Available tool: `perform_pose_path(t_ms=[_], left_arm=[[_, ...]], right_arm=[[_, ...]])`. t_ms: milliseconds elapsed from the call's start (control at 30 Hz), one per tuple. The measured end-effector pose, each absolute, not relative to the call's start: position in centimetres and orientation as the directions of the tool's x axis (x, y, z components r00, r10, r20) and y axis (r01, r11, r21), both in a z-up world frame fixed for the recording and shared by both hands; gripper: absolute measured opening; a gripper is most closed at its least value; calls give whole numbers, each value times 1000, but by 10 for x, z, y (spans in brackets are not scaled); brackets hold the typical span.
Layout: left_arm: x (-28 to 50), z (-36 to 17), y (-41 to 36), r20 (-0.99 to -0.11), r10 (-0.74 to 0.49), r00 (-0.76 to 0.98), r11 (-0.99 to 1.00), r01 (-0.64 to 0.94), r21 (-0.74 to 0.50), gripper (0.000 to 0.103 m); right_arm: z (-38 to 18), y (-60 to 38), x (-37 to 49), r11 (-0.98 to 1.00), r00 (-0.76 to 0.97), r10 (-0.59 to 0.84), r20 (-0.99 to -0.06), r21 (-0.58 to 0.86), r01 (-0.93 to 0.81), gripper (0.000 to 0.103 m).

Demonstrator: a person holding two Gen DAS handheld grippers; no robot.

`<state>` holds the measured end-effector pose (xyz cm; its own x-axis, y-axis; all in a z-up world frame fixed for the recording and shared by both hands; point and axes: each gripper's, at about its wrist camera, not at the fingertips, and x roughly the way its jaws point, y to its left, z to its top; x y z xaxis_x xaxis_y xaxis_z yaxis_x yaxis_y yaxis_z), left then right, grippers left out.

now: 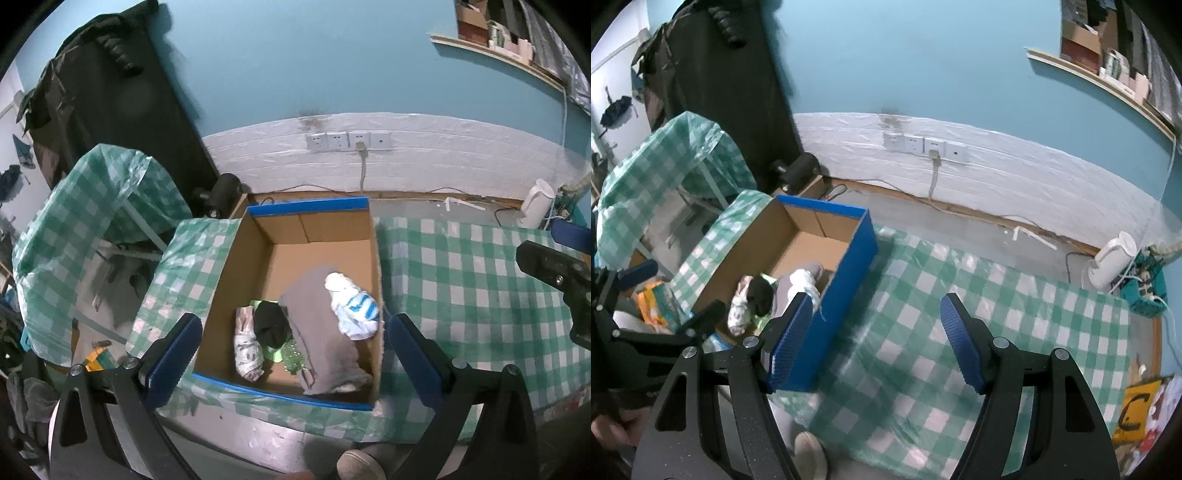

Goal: Organize soft objects

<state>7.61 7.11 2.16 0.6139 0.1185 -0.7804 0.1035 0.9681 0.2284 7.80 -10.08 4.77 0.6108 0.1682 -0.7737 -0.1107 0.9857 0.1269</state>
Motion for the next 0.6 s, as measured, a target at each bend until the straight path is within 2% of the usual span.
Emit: perform_pose_path(t_ms=[600], left_arm=[[56, 30, 39, -779, 87, 620, 957, 164, 238, 102]], right_arm=[[44, -140, 50, 984, 627, 167, -761, 166, -61, 72]])
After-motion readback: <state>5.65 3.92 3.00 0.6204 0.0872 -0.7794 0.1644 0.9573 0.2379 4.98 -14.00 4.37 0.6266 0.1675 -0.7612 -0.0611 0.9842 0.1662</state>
